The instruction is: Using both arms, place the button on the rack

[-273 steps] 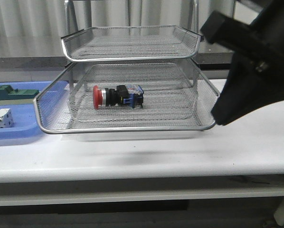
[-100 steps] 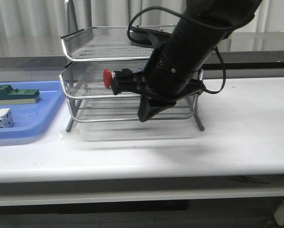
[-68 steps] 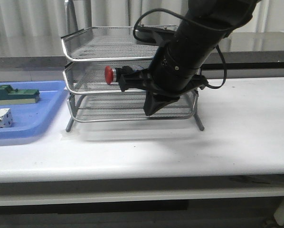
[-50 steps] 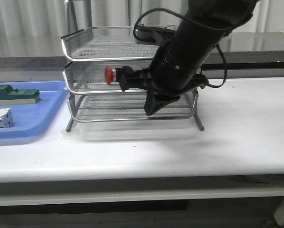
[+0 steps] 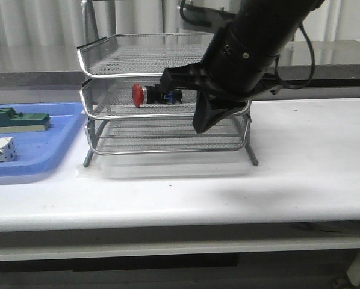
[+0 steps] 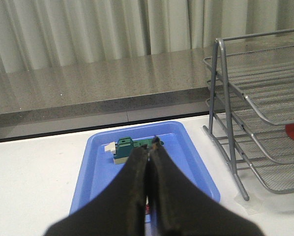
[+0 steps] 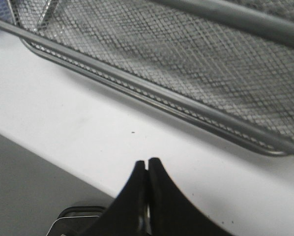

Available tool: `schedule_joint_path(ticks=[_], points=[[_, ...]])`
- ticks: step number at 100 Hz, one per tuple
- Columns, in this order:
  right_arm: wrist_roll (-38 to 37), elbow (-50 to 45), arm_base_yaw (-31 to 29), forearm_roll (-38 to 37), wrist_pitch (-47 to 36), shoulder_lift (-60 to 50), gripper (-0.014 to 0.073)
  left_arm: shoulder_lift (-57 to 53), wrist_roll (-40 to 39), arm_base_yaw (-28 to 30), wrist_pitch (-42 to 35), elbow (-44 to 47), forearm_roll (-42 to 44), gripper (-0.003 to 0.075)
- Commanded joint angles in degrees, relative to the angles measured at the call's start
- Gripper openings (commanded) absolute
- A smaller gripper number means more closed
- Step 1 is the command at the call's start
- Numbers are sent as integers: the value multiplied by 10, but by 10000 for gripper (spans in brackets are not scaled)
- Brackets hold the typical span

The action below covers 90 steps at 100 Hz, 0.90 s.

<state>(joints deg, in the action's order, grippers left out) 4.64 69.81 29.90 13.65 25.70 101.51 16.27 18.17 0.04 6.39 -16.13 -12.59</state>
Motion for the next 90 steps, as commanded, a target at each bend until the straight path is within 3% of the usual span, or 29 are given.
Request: schedule_joint_path(ticks=[1, 25, 64, 90], points=[[3, -13, -4, -7, -30, -62, -57, 4, -5, 0, -49, -17, -7, -21], [3, -91, -44, -21, -44, -163, -57, 4, -5, 0, -49, -17, -7, -21], [3, -203, -166, -23, -73, -362, -57, 4, -5, 0, -49, -17, -7, -21], [3, -287, -193, -25, -115, -501, -57, 4, -5, 0, -49, -17, -7, -21]])
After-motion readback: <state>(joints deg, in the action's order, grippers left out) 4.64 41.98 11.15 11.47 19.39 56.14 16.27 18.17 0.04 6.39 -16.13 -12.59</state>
